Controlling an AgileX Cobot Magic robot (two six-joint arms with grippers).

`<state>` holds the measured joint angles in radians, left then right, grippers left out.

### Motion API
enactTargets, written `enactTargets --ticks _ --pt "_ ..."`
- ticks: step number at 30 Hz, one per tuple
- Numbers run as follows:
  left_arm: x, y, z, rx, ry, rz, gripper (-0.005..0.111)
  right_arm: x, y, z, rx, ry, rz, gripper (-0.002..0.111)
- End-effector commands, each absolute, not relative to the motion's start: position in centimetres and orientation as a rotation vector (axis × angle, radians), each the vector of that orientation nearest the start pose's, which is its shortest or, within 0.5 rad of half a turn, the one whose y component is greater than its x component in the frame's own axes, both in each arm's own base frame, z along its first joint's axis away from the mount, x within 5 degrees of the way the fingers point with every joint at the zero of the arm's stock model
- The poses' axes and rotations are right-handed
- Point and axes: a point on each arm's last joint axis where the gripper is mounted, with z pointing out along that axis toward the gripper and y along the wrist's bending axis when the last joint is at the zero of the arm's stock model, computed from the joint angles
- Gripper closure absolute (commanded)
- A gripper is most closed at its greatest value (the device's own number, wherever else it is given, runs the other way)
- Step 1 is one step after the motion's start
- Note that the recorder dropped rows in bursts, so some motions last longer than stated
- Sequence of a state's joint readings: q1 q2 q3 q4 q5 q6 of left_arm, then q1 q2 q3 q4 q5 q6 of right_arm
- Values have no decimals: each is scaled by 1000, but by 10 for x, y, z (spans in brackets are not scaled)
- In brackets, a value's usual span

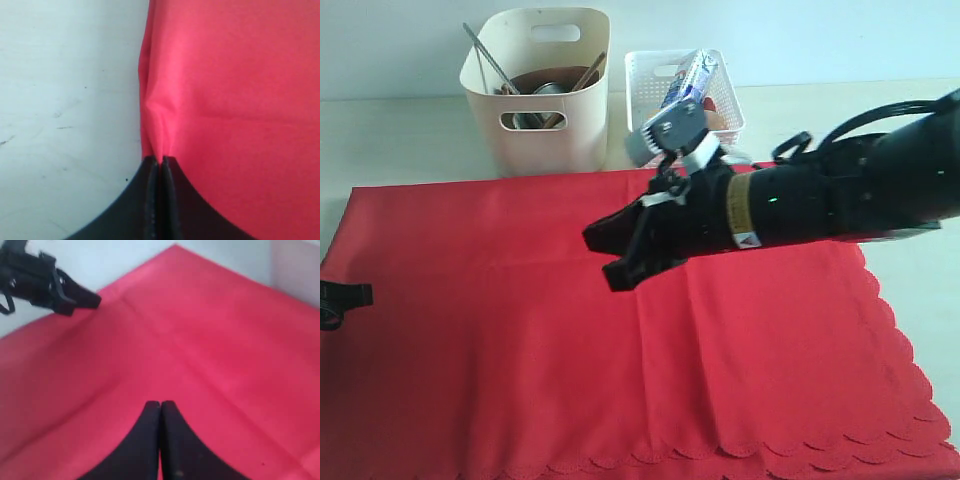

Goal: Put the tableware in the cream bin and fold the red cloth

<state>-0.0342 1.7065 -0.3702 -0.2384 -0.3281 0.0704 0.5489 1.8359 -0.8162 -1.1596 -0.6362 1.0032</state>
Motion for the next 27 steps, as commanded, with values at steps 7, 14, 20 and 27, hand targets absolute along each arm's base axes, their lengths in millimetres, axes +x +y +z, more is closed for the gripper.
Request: enactTargets --ticks 7,14,20,27 --pt "231 0 94 -195 2496 15 107 269 253 102 -1234 2211 565 108" --pt "227 -2 121 -188 2447 -18 107 275 250 96 -1217 2248 478 108" --pt "219 -5 153 -178 2402 -65 107 273 252 97 -1228 2242 516 108" --pt "212 -31 185 -31 2325 -157 107 272 253 97 -1233 2239 534 108"
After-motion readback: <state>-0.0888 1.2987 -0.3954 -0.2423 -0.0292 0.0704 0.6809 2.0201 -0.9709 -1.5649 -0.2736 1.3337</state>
